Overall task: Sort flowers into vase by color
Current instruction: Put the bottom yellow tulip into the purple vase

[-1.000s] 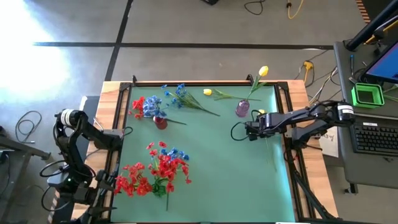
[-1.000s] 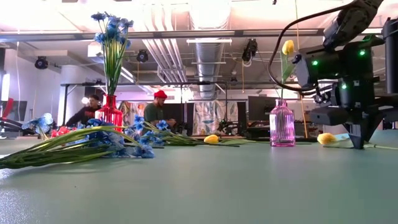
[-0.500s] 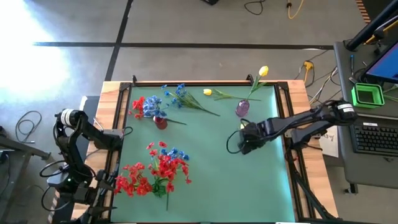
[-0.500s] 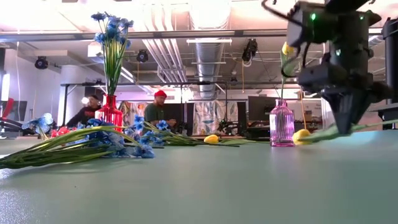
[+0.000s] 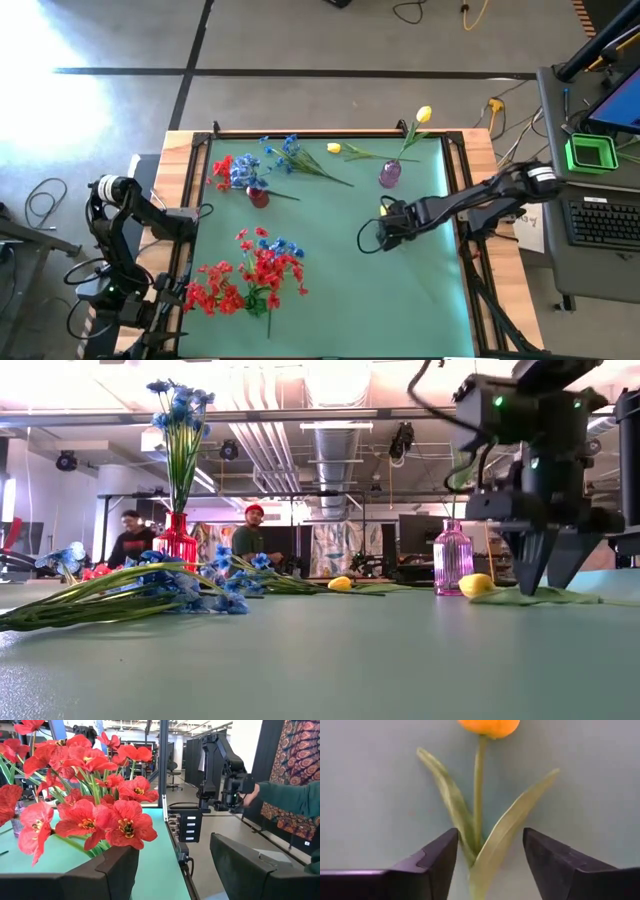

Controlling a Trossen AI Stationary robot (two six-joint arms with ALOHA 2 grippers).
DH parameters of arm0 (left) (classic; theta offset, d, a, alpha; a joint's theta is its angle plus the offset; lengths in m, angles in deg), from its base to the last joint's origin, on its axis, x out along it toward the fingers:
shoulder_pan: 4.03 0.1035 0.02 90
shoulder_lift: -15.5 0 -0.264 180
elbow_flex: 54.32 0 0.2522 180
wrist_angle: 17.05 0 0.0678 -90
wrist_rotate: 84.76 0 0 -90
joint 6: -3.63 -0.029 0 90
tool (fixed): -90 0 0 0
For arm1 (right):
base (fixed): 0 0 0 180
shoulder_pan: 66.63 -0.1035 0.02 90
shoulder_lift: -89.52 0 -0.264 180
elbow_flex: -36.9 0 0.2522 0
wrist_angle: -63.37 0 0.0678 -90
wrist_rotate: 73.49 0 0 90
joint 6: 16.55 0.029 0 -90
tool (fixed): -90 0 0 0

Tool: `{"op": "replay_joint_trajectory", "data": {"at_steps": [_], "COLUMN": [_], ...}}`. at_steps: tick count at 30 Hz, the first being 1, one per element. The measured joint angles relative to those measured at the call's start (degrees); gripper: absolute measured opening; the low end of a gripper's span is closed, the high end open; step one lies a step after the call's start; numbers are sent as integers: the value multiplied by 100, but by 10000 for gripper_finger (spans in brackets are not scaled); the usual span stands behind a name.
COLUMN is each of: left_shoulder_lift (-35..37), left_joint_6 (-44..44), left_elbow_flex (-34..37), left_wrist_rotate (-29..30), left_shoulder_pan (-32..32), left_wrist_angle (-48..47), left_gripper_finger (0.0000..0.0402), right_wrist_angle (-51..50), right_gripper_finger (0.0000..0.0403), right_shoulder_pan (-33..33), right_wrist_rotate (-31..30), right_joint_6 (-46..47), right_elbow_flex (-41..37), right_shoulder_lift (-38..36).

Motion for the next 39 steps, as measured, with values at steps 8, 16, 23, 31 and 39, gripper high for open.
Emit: {"op": "replay_joint_trajectory", "data": {"at_steps": [8,16,23,31,39], "left_shoulder_lift": [7,308,504,856,1179], "left_joint_6": [-24,-396,-1474,-1756,-1825], "left_elbow_flex": [0,-335,-869,-843,-500], "left_wrist_rotate": [0,33,21,-60,-35], "left_shoulder_pan": [0,1,2,204,707], "left_wrist_angle": [-1,-25,-14,-47,-71], "left_gripper_finger": [230,230,230,230,230], "right_wrist_angle": [108,576,1048,2515,4853], "right_gripper_finger": [188,21,12,13,13], "right_shoulder_pan": [45,-32,-146,-154,-70], "right_wrist_rotate": [-13,5,-716,-2243,-3593], "right_joint_6": [-18,-386,-840,-2284,-4673], "right_elbow_flex": [26,10,47,5,0], "right_shoulder_lift": [482,376,-518,-1380,-1593]}}
